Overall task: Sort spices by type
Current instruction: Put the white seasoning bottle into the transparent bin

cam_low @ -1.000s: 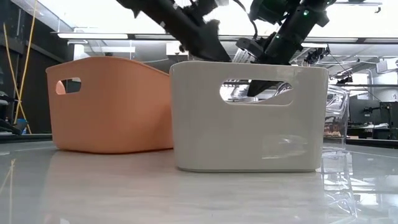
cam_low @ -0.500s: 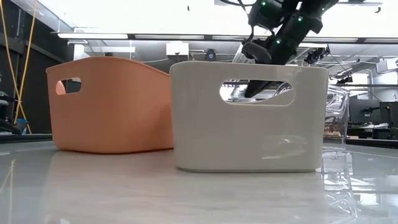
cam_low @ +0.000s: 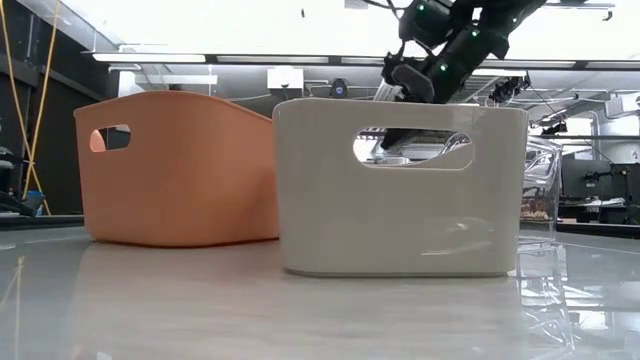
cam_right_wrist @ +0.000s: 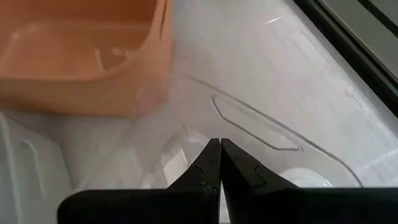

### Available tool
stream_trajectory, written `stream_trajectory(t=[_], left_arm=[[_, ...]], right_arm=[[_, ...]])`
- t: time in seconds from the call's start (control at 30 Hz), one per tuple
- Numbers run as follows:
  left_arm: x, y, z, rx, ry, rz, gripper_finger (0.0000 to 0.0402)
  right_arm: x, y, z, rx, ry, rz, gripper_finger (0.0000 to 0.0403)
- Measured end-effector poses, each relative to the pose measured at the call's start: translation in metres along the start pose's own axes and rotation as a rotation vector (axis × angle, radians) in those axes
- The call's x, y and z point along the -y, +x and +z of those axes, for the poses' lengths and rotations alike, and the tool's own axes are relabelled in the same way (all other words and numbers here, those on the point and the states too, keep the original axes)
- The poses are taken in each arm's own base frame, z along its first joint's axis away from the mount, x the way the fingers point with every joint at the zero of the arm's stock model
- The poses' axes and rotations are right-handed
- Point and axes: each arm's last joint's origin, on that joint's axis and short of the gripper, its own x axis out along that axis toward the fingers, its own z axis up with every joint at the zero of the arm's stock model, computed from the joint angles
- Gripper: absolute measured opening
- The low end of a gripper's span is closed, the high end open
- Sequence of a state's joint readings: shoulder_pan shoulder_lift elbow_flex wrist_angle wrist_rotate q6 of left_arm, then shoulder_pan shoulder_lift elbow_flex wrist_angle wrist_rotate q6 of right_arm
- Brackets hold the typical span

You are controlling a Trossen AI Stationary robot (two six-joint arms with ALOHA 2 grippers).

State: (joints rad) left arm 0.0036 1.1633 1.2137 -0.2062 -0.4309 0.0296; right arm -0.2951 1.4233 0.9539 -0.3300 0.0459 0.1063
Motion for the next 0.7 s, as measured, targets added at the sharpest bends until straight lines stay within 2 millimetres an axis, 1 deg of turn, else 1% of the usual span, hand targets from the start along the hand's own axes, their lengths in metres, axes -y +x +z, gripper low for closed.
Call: stream_trajectory(t=[0.07,0.13,0.2,0.3,0.4,0.47,0.53,0.7], left_arm=[[0.000,0.000,-0.002,-0.021,0.009,0.000,0.0223],[-0.001,-0.002,-0.005,-0.054,0.022,0.000,0.0223],[-0.002,-0.005,-0.007,-0.083,0.016,0.004,0.0223],[-0.003,-0.007,-0.013,-0.139,0.013,0.019,0.0223],[-0.003,-0.008,-0.017,-0.174,0.011,0.030,0.0223],[-0.003,-0.008,-0.017,-0.177,0.007,0.034,0.0223],[-0.003,-0.007,-0.019,-0.179,0.007,0.042,0.0223],[-0.004,-0.007,-0.019,-0.184,0.011,0.076,0.0223]], right_arm=[[-0.001,-0.007,0.006,0.009,0.016,0.029,0.0000],[-0.004,-0.018,0.010,-0.010,0.001,0.082,0.0000],[-0.009,-0.026,0.006,-0.079,-0.035,0.127,0.0000],[-0.017,-0.028,-0.009,-0.208,-0.073,0.176,0.0000],[-0.027,-0.020,-0.018,-0.235,-0.105,0.191,0.0000],[-0.032,-0.010,-0.023,-0.255,-0.125,0.155,0.0000],[-0.035,0.001,-0.024,-0.250,-0.123,0.090,0.0000],[-0.041,0.028,-0.029,-0.288,-0.101,0.038,0.0000]])
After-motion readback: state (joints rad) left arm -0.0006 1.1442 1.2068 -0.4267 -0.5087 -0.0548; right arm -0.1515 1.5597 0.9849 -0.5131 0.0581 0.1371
